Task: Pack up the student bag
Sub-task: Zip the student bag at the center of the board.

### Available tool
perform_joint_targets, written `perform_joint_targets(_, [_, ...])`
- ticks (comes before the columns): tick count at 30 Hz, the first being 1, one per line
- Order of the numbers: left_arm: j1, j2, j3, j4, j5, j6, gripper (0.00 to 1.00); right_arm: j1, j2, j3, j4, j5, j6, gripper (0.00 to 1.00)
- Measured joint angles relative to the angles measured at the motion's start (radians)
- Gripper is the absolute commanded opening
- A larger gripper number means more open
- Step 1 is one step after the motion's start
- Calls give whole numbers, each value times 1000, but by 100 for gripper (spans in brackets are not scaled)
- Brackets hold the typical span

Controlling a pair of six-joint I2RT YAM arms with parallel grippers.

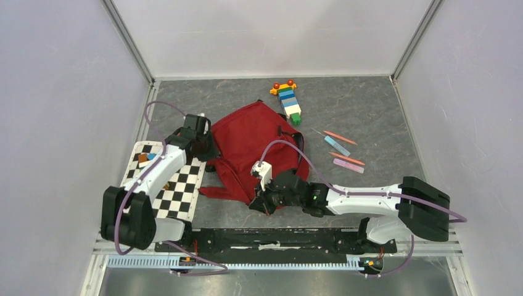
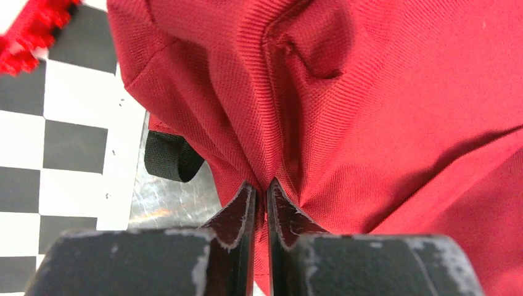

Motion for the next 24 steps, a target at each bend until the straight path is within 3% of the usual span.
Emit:
perform_joint_targets(6, [20,119,107,-5,-17,51,4,56,-1,-10,43,24,43,0])
perform_joint_targets(8, [20,135,124,-8,-16,63,20,67,3,-10,71,37,53,0])
perform_joint_targets(12, [22,132,124,-9,-20,75,70,79,32,-7,81,41,56,0])
perform_joint_targets(14, [27,110,112,2,-29,81,81,90,47,-1,66,40,55,0])
perform_joint_targets(17, [36,19,69,3,-39,79,87,97,62,14,44,41,54,0])
perform_joint_targets(24, [29,-300,-67,-27,20,15,89,100,84,29,42,40,54,0])
